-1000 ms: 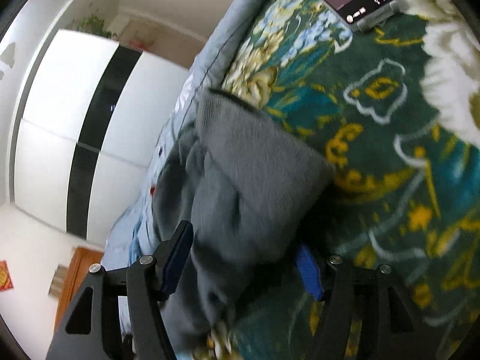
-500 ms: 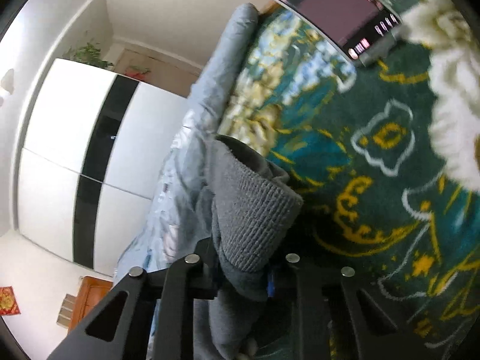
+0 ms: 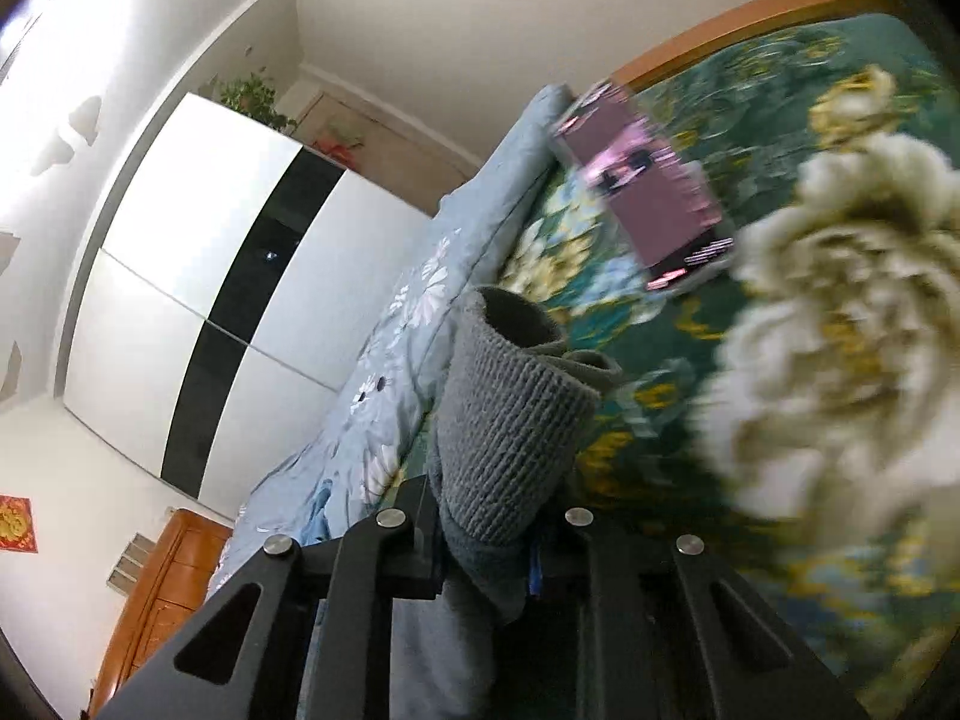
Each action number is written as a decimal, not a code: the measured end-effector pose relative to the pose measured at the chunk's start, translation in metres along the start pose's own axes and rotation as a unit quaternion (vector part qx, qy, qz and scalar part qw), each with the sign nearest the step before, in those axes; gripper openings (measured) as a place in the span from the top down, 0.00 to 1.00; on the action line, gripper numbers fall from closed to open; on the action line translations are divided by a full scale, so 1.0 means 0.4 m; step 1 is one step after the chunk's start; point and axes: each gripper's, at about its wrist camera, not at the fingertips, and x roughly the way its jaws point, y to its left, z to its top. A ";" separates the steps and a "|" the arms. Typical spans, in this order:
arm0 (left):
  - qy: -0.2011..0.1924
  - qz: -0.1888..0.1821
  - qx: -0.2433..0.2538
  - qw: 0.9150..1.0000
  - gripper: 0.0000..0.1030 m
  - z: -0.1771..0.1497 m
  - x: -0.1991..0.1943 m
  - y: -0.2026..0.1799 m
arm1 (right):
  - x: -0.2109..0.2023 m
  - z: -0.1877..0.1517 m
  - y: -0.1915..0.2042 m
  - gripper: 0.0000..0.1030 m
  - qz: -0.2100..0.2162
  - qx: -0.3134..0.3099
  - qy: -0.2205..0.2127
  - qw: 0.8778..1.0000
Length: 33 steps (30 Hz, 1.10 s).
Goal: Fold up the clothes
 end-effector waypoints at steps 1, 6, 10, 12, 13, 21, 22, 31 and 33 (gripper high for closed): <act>0.007 0.008 -0.012 1.000 0.78 -0.021 -0.001 0.027 | -0.010 -0.003 -0.030 0.81 -0.013 0.008 0.004 1.000; 0.028 0.037 -0.082 0.996 0.78 -0.094 0.000 0.164 | 0.001 -0.041 -0.155 0.81 -0.047 0.060 0.038 0.996; 0.037 0.057 -0.086 0.994 0.78 -0.109 0.014 0.182 | 0.024 -0.053 -0.182 0.80 -0.067 0.078 0.049 0.994; 0.034 0.081 -0.060 0.994 0.75 -0.113 0.021 0.160 | 0.032 -0.053 -0.174 0.77 -0.083 0.065 0.055 0.993; 0.034 0.089 -0.048 0.994 0.74 -0.115 0.023 0.153 | 0.036 -0.051 -0.166 0.76 -0.092 0.056 0.060 0.992; 0.038 0.154 0.008 0.987 0.53 -0.153 -0.018 0.111 | 0.011 -0.062 -0.070 0.63 -0.189 -0.041 0.077 0.978; 0.038 0.153 0.014 0.987 0.53 -0.159 -0.021 0.104 | 0.006 -0.067 -0.053 0.62 -0.207 -0.061 0.072 0.974; 0.016 0.159 0.037 0.986 0.52 -0.173 -0.003 0.066 | 0.002 -0.171 0.245 0.54 -0.225 -0.255 0.024 0.940; 0.022 0.150 0.028 0.988 0.49 -0.169 0.008 0.078 | 0.051 -0.220 0.298 0.52 -0.194 -0.291 0.053 0.935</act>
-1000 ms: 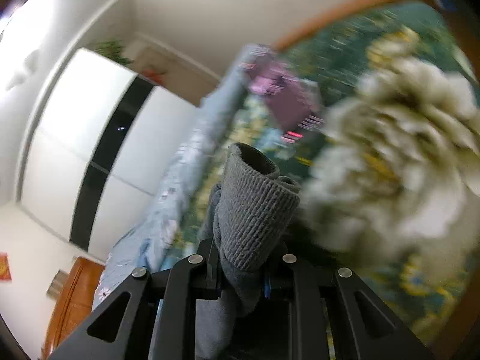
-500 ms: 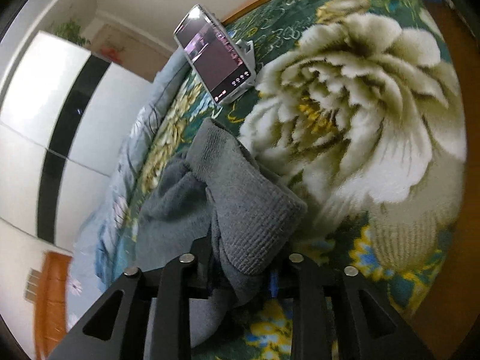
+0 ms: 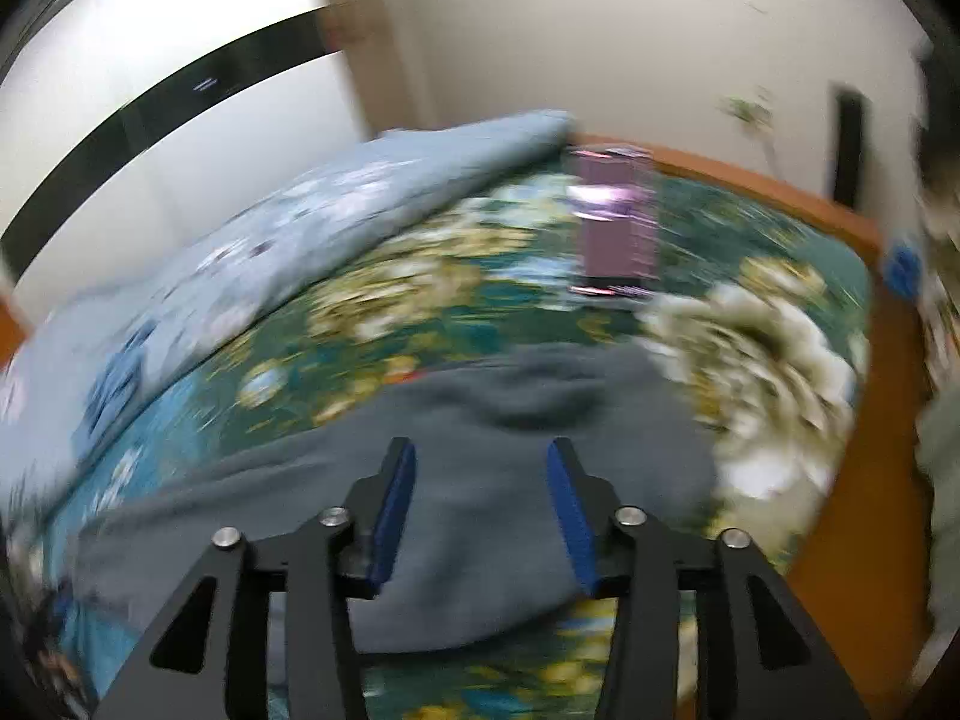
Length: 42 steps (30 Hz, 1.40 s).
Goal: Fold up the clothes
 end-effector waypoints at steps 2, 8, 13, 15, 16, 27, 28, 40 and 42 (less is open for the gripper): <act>0.005 -0.012 -0.015 1.000 0.49 0.003 0.013 0.012 | 0.043 -0.010 0.073 0.52 0.042 -0.025 0.024 0.999; -0.010 -0.052 -0.033 0.998 0.49 0.018 0.019 0.026 | 0.171 -0.067 0.190 0.52 0.088 -0.023 0.092 0.992; -0.028 -0.003 0.014 0.999 0.49 0.024 0.009 -0.010 | 0.216 -0.107 0.208 0.52 0.093 -0.016 0.121 0.988; -0.042 0.032 0.034 0.998 0.49 0.018 -0.008 -0.026 | 0.223 -0.116 0.206 0.52 0.089 -0.015 0.128 0.988; -0.048 0.040 0.045 0.997 0.49 0.017 -0.017 -0.034 | 0.222 -0.118 0.202 0.52 0.087 -0.013 0.131 0.988; -0.076 0.053 0.070 0.993 0.42 0.046 -0.024 -0.060 | 0.224 -0.123 0.188 0.52 0.089 -0.015 0.137 0.986; -0.062 0.053 0.066 0.995 0.42 0.046 -0.009 -0.056 | 0.226 -0.123 0.187 0.52 0.089 -0.015 0.139 0.986; -0.055 -0.044 0.006 0.997 0.58 0.040 -0.002 -0.020 | 0.232 -0.130 0.165 0.52 0.088 -0.002 0.147 0.985; -0.055 -0.022 0.048 0.997 0.73 0.035 -0.001 -0.054 | 0.232 -0.131 0.161 0.52 0.090 0.002 0.147 0.985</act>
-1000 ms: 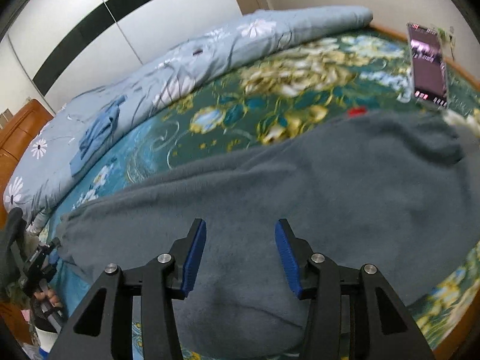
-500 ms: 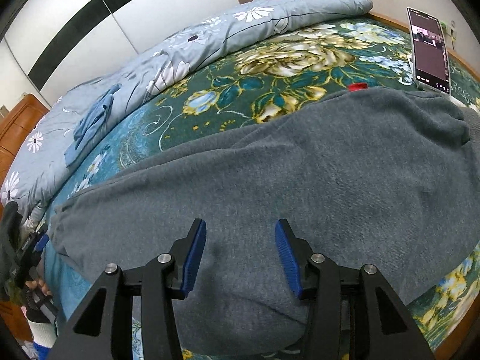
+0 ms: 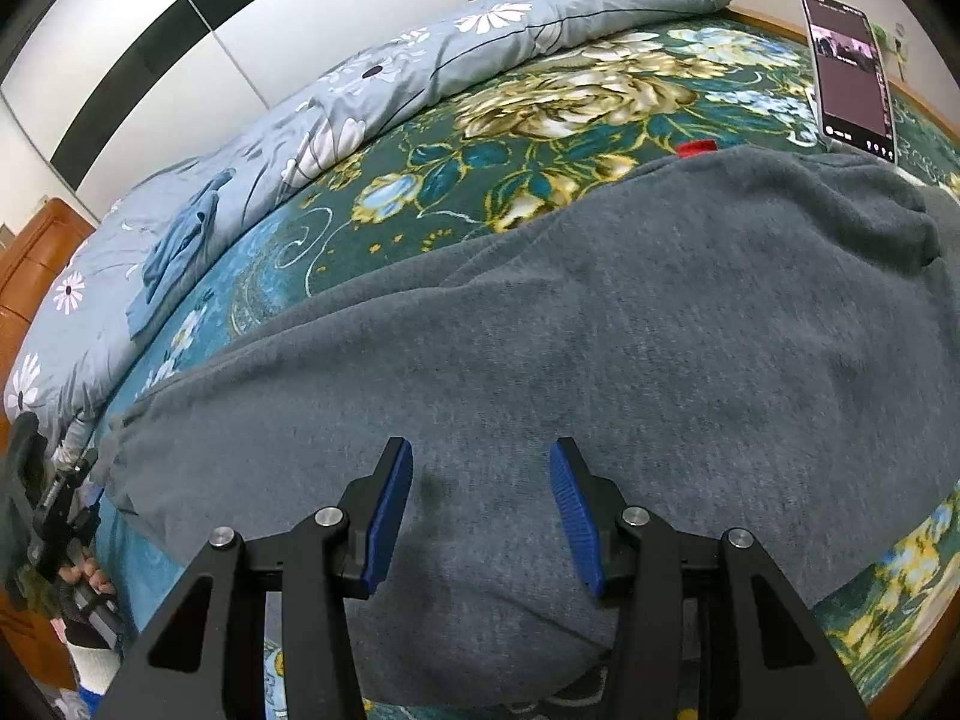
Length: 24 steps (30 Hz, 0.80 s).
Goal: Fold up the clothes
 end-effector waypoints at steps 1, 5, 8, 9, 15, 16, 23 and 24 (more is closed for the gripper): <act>0.005 0.007 0.018 1.000 0.73 -0.001 0.004 -0.015 | 0.000 -0.001 0.000 0.52 0.000 0.000 0.000 1.000; 0.038 0.007 -0.004 0.999 0.91 0.002 0.044 -0.001 | -0.001 -0.004 -0.002 0.52 0.002 0.003 0.001 1.000; 0.014 0.008 0.005 1.000 0.91 0.026 0.021 -0.013 | -0.011 -0.004 -0.011 0.52 0.003 0.008 -0.001 1.000; 0.005 0.007 0.010 1.000 0.91 0.035 0.011 -0.019 | -0.015 -0.005 -0.015 0.52 0.003 0.009 -0.002 1.000; -0.046 0.016 0.029 0.998 0.91 0.110 -0.049 -0.034 | -0.065 -0.002 -0.053 0.52 -0.001 0.025 -0.025 0.999; -0.034 0.023 0.023 0.999 0.91 0.103 -0.034 -0.021 | -0.073 -0.003 -0.062 0.52 -0.003 0.027 -0.030 0.999; 0.027 0.036 -0.041 0.998 0.87 0.029 0.050 0.070 | -0.094 -0.012 -0.169 0.52 -0.017 0.071 -0.036 0.997; 0.028 0.033 -0.048 0.998 0.87 0.031 0.051 0.074 | -0.099 -0.008 -0.183 0.52 -0.023 0.073 -0.038 0.996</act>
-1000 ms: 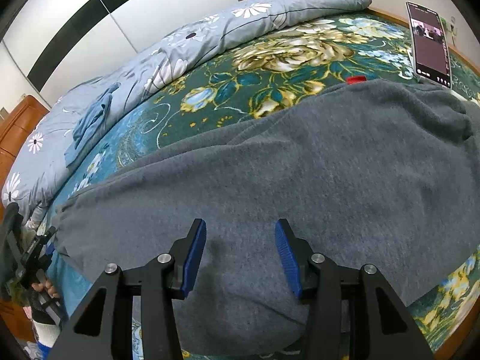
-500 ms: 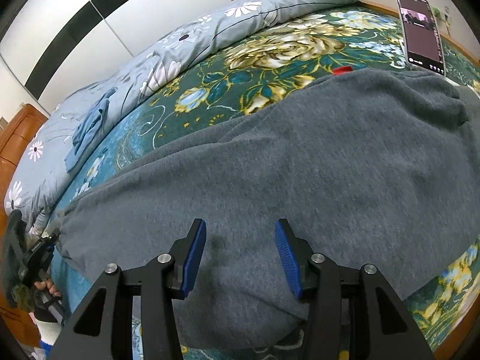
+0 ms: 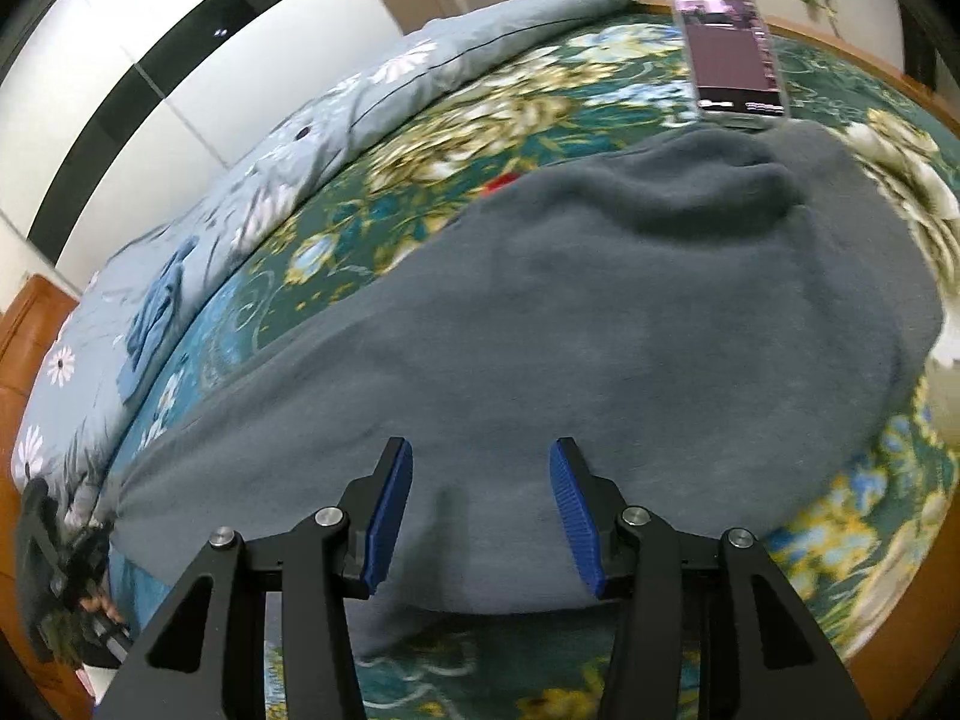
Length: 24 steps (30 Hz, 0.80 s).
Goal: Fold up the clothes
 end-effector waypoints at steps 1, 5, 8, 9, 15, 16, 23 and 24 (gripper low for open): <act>-0.001 -0.003 -0.002 1.000 0.87 0.002 -0.003 0.000 | -0.004 0.011 -0.012 0.52 -0.007 0.001 -0.004 1.000; 0.003 0.001 0.003 1.000 0.68 0.007 -0.033 -0.017 | -0.029 0.064 -0.073 0.52 -0.039 0.009 -0.032 0.999; 0.019 -0.017 -0.018 1.000 0.48 -0.013 -0.052 -0.013 | -0.050 0.108 -0.130 0.52 -0.072 0.014 -0.054 0.996; 0.023 -0.021 -0.025 0.999 0.47 -0.022 -0.060 -0.009 | -0.055 0.117 -0.153 0.52 -0.085 0.021 -0.058 0.994; 0.037 -0.003 -0.014 0.999 0.45 -0.090 -0.082 -0.039 | -0.137 0.083 -0.211 0.52 -0.046 0.066 -0.089 0.993; 0.031 0.006 -0.010 0.999 0.45 -0.100 -0.090 -0.049 | -0.147 0.068 -0.207 0.52 -0.038 0.065 -0.090 0.993; 0.017 -0.061 0.078 0.995 0.45 -0.174 -0.140 -0.228 | -0.150 -0.022 -0.312 0.52 -0.014 0.145 -0.082 0.986; 0.023 -0.081 0.097 0.992 0.45 -0.185 -0.141 -0.263 | -0.143 -0.024 -0.330 0.52 0.000 0.161 -0.082 0.984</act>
